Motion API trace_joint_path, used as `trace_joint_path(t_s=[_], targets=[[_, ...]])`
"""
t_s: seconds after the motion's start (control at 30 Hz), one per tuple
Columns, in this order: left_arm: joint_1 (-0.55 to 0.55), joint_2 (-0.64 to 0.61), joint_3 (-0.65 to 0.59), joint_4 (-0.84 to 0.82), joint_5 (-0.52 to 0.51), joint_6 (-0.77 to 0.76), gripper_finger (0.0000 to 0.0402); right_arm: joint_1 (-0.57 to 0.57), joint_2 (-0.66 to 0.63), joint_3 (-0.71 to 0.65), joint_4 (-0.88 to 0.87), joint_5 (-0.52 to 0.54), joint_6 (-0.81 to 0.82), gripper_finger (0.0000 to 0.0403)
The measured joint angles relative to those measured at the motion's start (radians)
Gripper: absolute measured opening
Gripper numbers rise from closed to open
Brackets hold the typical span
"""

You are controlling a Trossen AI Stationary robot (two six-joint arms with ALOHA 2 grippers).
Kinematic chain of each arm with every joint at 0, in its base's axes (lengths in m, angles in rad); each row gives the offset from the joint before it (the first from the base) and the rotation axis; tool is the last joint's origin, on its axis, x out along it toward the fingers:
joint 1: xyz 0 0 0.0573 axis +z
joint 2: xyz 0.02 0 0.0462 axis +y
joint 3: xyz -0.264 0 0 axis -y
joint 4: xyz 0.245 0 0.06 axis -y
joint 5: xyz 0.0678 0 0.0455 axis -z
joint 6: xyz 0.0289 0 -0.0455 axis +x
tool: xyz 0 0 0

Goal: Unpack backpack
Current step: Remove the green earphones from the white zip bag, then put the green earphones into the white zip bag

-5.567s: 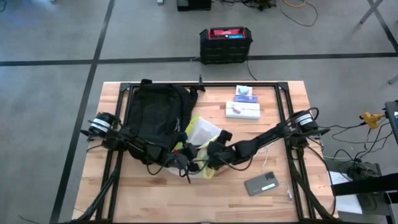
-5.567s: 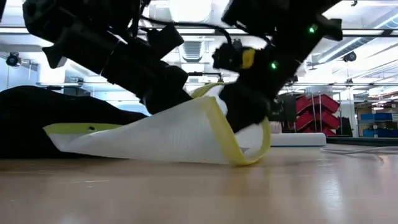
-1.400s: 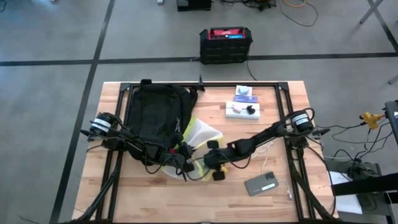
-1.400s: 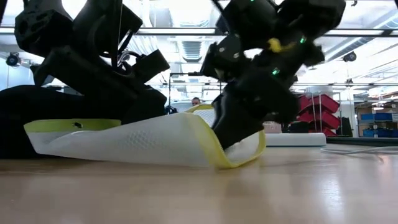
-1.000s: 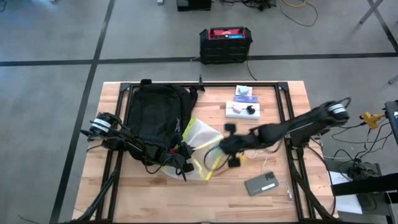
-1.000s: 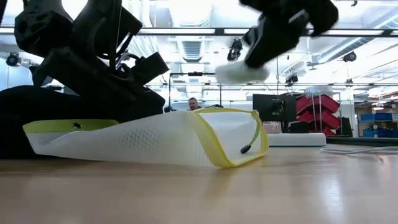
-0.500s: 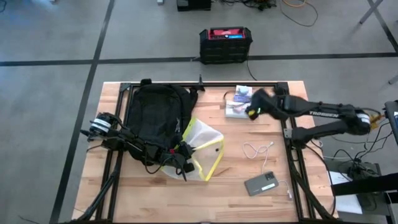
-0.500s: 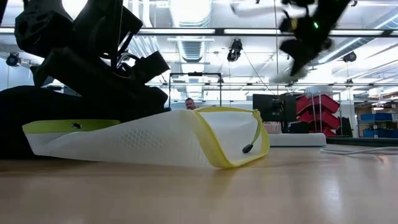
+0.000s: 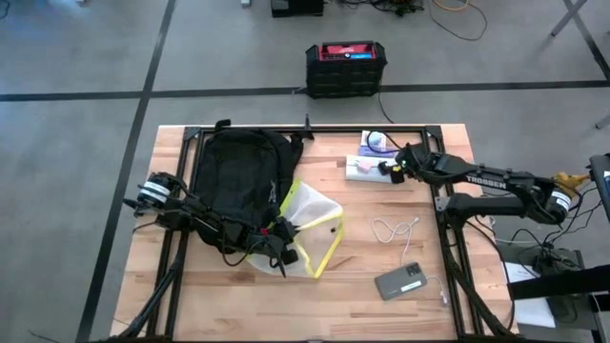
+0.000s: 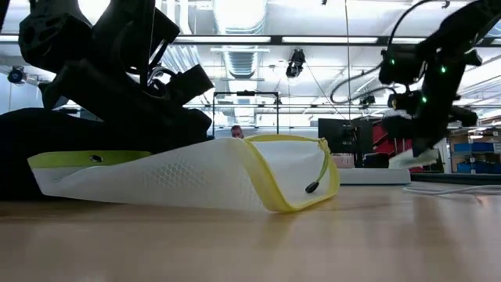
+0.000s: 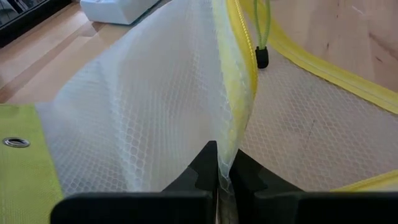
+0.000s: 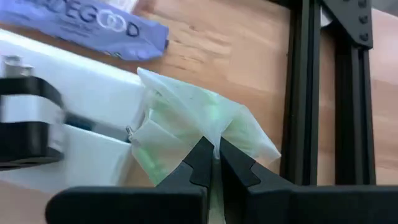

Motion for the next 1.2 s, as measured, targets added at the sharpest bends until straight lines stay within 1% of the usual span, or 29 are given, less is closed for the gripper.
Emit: trace_joint_path(t_s=[0.17,0.27,0.37,0.57,0.63,0.7,0.8,0.9,1.0,1.1,1.2], targets=[[0.0,0.0,0.0,0.001,0.001,0.0,0.0,0.001,0.026,-0.031,0.0,0.002,0.018,0.0],[-0.001,0.0,0.0,0.001,0.001,-0.004,0.0,0.001,0.041,-0.037,-0.002,-0.002,-0.006,0.0015],[-0.003,0.0,0.0,0.001,0.001,-0.01,0.0,0.001,0.043,-0.033,-0.005,-0.001,-0.017,0.0053],[-0.009,0.0,0.0,0.001,0.004,-0.01,0.0,0.001,0.038,0.013,-0.024,-0.003,-0.032,0.0166],[-0.01,-0.003,0.004,0.002,0.004,-0.011,0.0,0.001,0.038,0.016,-0.022,-0.025,-0.031,0.0197],[-0.01,-0.015,0.016,0.002,0.006,-0.005,0.0,0.001,0.043,0.014,-0.023,-0.055,-0.017,0.0222],[-0.011,-0.041,0.039,0.011,0.006,0.041,0.0,0.001,0.06,0.0,-0.023,-0.059,0.001,0.0243],[-0.011,-0.058,0.051,0.0,0.008,0.067,0.0,0.001,0.084,-0.012,-0.012,-0.055,0.008,0.0246],[-0.015,-0.108,0.065,-0.002,0.041,0.096,0.0,-0.002,0.117,-0.035,-0.013,-0.054,0.007,0.0227],[-0.028,-0.16,0.065,-0.024,0.073,0.119,0.0,-0.002,0.142,-0.052,0.017,-0.052,0.007,0.0188],[-0.049,-0.207,0.062,-0.068,0.103,0.174,0.0,-0.001,0.168,-0.058,0.022,-0.043,-0.005,0.0128]])
